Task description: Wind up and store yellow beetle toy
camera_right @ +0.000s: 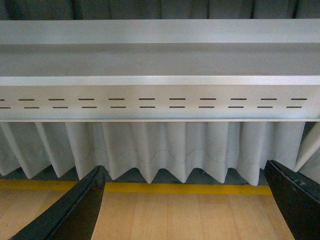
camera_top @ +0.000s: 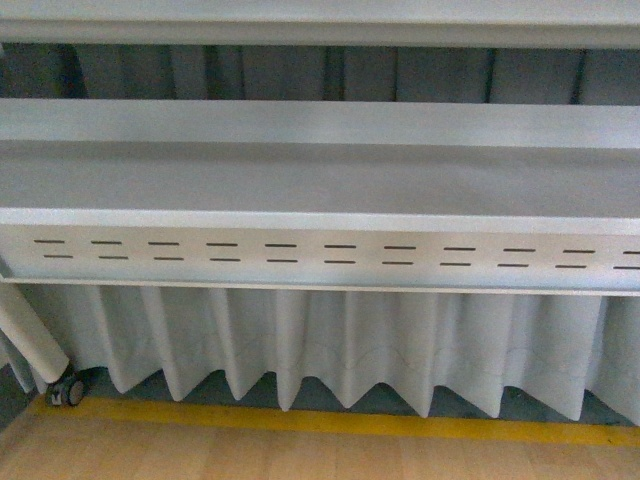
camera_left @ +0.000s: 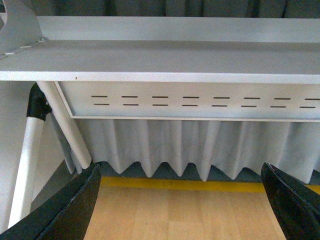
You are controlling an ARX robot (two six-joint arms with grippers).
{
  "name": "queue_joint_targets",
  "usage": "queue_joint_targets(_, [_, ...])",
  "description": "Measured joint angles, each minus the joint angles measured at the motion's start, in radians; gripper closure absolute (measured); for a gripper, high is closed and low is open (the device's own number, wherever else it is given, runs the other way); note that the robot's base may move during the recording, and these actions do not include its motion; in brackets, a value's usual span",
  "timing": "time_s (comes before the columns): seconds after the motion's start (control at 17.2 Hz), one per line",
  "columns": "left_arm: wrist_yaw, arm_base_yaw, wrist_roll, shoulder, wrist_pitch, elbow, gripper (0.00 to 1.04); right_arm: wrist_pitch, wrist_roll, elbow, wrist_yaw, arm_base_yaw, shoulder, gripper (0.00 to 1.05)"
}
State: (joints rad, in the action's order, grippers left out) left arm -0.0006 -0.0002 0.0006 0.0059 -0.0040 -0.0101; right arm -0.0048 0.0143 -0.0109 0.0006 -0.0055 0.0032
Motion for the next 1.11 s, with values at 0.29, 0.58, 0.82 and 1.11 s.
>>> queue_joint_targets(0.29, [0.000,0.000,0.000,0.000,0.000,0.000,0.07,0.000,0.000,0.000,0.000,0.000,0.000,0.07])
queue_joint_targets(0.58, [0.000,0.000,0.000,0.000,0.000,0.000,0.07,0.000,0.000,0.000,0.000,0.000,0.000,0.07])
queue_joint_targets(0.82, [0.000,0.000,0.000,0.000,0.000,0.000,0.07,0.000,0.000,0.000,0.000,0.000,0.000,0.07])
queue_joint_targets(1.11, [0.000,0.000,0.000,0.000,0.000,0.000,0.07,0.000,0.000,0.000,0.000,0.000,0.000,0.07])
